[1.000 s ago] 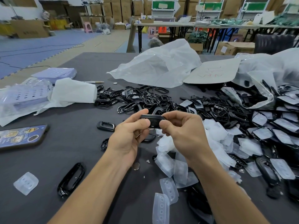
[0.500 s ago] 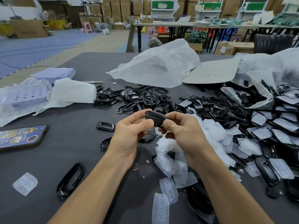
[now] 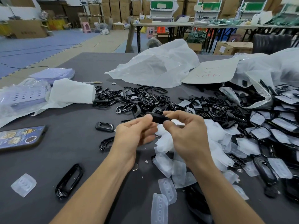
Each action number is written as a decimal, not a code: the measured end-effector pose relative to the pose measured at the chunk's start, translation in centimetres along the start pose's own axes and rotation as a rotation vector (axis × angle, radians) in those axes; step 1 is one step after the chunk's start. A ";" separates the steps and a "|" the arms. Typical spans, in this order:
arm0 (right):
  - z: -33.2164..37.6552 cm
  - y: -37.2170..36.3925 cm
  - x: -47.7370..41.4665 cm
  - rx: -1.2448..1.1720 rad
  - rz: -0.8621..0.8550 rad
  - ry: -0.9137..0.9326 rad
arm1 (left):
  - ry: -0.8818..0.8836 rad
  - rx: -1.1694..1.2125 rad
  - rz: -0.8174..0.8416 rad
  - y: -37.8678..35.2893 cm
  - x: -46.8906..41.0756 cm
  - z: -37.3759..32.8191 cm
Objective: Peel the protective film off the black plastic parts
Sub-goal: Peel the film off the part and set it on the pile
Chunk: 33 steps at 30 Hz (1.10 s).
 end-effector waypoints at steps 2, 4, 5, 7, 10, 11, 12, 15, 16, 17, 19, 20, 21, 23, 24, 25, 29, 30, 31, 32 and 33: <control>-0.3 -0.1 0.4 0.196 -0.019 0.194 | 0.027 -0.036 0.015 -0.3 0.4 0.3; -0.6 -0.4 0.7 0.299 0.020 0.340 | 0.015 -0.033 0.019 -0.2 0.5 0.1; -0.7 -0.6 0.7 0.337 0.053 0.378 | 0.007 -0.016 0.009 -0.2 0.4 0.1; -0.8 -0.9 0.8 0.408 0.160 0.367 | -0.007 -0.014 -0.043 0.0 0.1 0.0; -0.5 -0.7 0.7 0.411 0.214 0.301 | -0.046 -0.055 -0.140 0.5 -0.4 -0.1; -0.4 -0.2 0.4 0.415 0.153 0.284 | -0.063 -0.070 -0.155 0.6 -0.6 -0.2; -0.4 0.3 0.1 0.453 0.075 0.265 | -0.074 -0.087 -0.161 0.7 -0.7 -0.2; -0.8 1.5 -0.8 0.751 -0.017 0.143 | -0.090 -0.147 -0.148 1.0 -1.1 0.0; -1.0 1.6 -1.0 0.833 0.017 0.111 | -0.096 -0.163 -0.139 1.1 -1.1 0.1; -1.3 1.7 -1.0 0.876 0.066 0.093 | -0.104 -0.180 -0.132 1.1 -1.1 0.1; -1.6 1.5 -1.0 0.886 0.125 0.103 | -0.119 -0.205 -0.129 1.1 -1.2 0.2; -1.7 1.5 -1.0 0.873 0.114 0.123 | -0.124 -0.213 -0.131 1.1 -1.2 0.3; -1.8 1.4 -1.1 0.857 0.084 0.138 | -0.128 -0.222 -0.134 1.0 -1.2 0.3; -1.6 1.4 -1.2 0.811 0.018 0.143 | -0.129 -0.247 -0.147 0.9 -1.3 0.4; -1.5 1.4 -1.1 0.764 -0.005 0.133 | -0.127 -0.256 -0.152 0.8 -1.4 0.5; -1.4 1.5 -1.0 0.692 -0.020 0.115 | -0.125 -0.263 -0.156 0.7 -1.5 0.6; -1.0 2.0 -1.1 0.433 -0.060 0.005 | -0.132 -0.324 -0.152 0.4 -1.6 0.9; -0.9 2.1 -1.2 0.390 -0.066 -0.020 | -0.138 -0.333 -0.142 0.3 -1.5 0.8; -0.8 2.1 -1.3 0.353 -0.070 -0.035 | -0.144 -0.338 -0.119 0.3 -1.3 0.8; -0.7 2.1 -1.3 0.342 -0.069 -0.035 | -0.149 -0.337 -0.078 0.2 -1.1 0.7; -0.6 2.0 -1.3 0.347 -0.057 -0.021 | -0.148 -0.336 -0.019 0.2 -0.9 0.5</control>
Point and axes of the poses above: each hand's wrist, its own x-axis away from the middle knuckle, its own y-axis out of the back of the hand, z = x × y, the point moved 1 cm from there along -x, towards the middle knuckle, and after that the axes turned 3 degrees about -z, right-handed, at the moved point
